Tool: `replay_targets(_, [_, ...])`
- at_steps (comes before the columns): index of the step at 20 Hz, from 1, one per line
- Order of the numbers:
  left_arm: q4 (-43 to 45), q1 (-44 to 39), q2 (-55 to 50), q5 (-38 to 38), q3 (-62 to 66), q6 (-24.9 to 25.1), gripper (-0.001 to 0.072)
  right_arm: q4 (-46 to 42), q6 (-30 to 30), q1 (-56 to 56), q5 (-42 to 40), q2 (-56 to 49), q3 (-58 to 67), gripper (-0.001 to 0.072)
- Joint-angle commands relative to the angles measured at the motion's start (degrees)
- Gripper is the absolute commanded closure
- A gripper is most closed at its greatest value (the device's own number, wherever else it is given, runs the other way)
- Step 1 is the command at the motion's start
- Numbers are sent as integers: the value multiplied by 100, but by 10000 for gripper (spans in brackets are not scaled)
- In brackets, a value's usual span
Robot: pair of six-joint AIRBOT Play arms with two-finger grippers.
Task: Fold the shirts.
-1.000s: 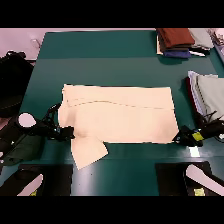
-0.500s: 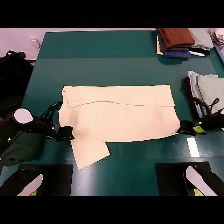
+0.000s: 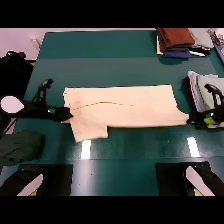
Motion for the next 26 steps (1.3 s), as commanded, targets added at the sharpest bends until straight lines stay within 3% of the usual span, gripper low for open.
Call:
replay_targets(1, [470, 28, -356, 748, 496, -186, 684, 33, 22, 103, -264, -809, 772, 697])
replay_targets(10, [807, 28, -2538, 1519, 1888, -116, 683, 127, 282, 1189, -813, -3150, 2898, 696])
replay_targets(15, [822, 28, -2955, 1878, 2212, -138, 683, 632, 302, 1117, -713, -4039, 3733, 692])
replay_targets(16, [822, 28, -2951, 1906, 2236, -138, 679, 831, 297, 1069, -717, -4148, 3812, 586])
replay_targets(17, [817, 28, -2949, 1897, 2273, -140, 491, 1023, 267, 949, -706, -4249, 3882, 385])
replay_targets(18, [798, 28, -2949, 1869, 2306, -184, 220, 1239, 120, 826, -660, -4312, 3908, 332])
replay_targets(19, [796, 28, -2949, 1786, 2356, -271, 158, 1414, -52, 691, -640, -4319, 3858, 317])
replay_targets(21, [789, 26, -2938, 1665, 2417, -269, 164, 1547, -251, 358, -599, -4310, 3659, 192])
replay_targets(23, [660, 20, -2938, 1563, 2424, -269, 190, 1631, -356, -13, -505, -4312, 3311, 174])
replay_targets(25, [616, -37, -2940, 1506, 2424, -264, 687, 1635, -470, -350, -568, -4319, 2881, 175])
replay_targets(26, [527, -81, -2944, 1561, 2424, -249, 674, 1641, -560, -472, -595, -4356, 2702, 176])
